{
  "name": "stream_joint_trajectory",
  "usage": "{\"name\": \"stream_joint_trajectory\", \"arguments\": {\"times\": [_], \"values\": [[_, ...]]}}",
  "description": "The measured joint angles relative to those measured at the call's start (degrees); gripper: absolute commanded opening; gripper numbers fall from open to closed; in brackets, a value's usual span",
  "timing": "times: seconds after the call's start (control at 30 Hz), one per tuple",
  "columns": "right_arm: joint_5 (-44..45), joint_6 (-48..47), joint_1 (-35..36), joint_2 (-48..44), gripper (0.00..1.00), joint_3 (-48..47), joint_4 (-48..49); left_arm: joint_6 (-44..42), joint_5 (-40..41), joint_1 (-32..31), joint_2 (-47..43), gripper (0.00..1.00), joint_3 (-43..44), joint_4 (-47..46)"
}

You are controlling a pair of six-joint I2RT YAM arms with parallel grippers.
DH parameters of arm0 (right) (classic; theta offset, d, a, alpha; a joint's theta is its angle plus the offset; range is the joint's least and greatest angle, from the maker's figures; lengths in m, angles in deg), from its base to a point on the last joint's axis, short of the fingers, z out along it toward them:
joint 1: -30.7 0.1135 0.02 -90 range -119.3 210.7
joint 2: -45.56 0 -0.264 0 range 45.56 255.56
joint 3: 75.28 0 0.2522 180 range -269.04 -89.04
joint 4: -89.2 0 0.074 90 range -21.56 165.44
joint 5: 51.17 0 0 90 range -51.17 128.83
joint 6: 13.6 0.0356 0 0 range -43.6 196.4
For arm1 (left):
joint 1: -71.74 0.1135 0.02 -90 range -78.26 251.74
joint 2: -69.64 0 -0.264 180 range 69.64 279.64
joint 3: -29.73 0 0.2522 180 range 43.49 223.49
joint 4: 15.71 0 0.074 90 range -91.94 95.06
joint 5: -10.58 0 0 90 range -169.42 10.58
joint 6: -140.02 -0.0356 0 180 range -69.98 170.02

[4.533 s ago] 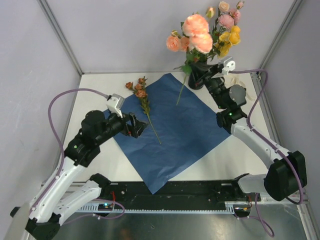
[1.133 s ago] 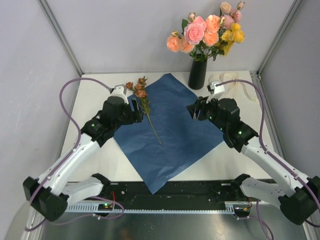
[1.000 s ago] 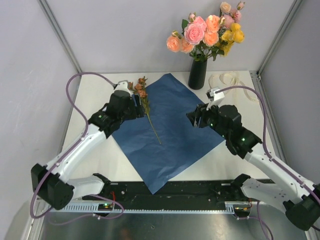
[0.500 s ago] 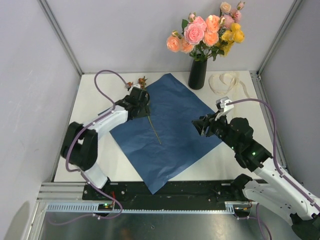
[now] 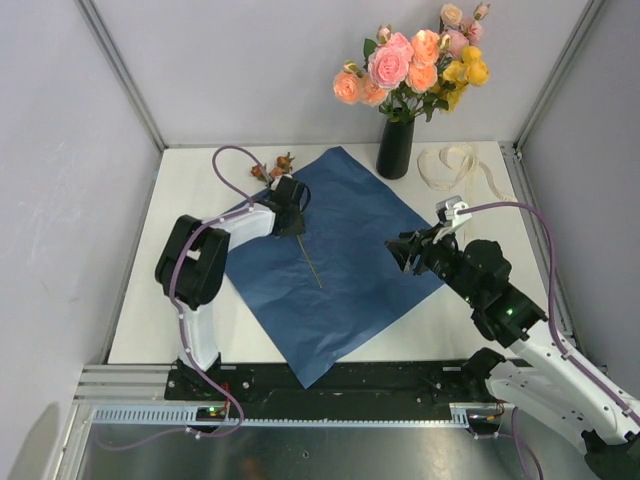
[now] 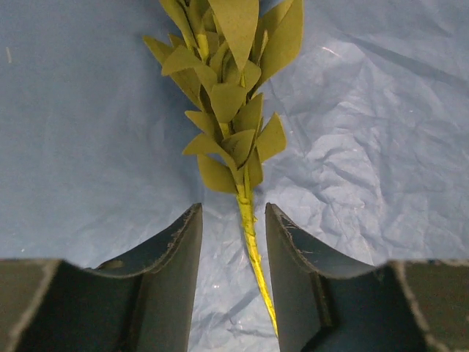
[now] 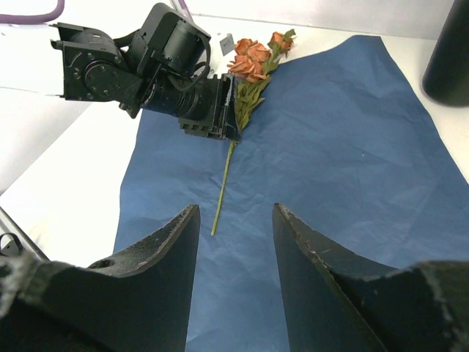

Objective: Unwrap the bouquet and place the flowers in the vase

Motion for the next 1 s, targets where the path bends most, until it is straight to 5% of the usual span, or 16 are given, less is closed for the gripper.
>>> {"name": "stream_joint_trajectory", "arguments": {"times": [0.2, 0.53, 0.77, 1.0], "values": [[0.13, 0.00, 0.00, -0.04, 0.48, 0.50, 0.26, 0.00, -0.33, 0.09, 2.29, 0.34, 0.79, -1.44], [0.31, 0.00, 0.00, -0.11, 0.48, 0.61, 0.39, -0.07, -0.24, 0.26, 2.93, 0.02, 0.85, -2.51], [0.28, 3.15, 0.00, 0.07, 0.52, 1.99, 3.48, -1.36, -1.53, 0.28, 0.35, 0.00, 0.33, -1.92], [1.64, 12.59, -0.02, 6.01, 0.63, 5.01, 11.89, -3.58, -5.05, -0.24, -16.39, 0.00, -2.93, -2.03]]}}
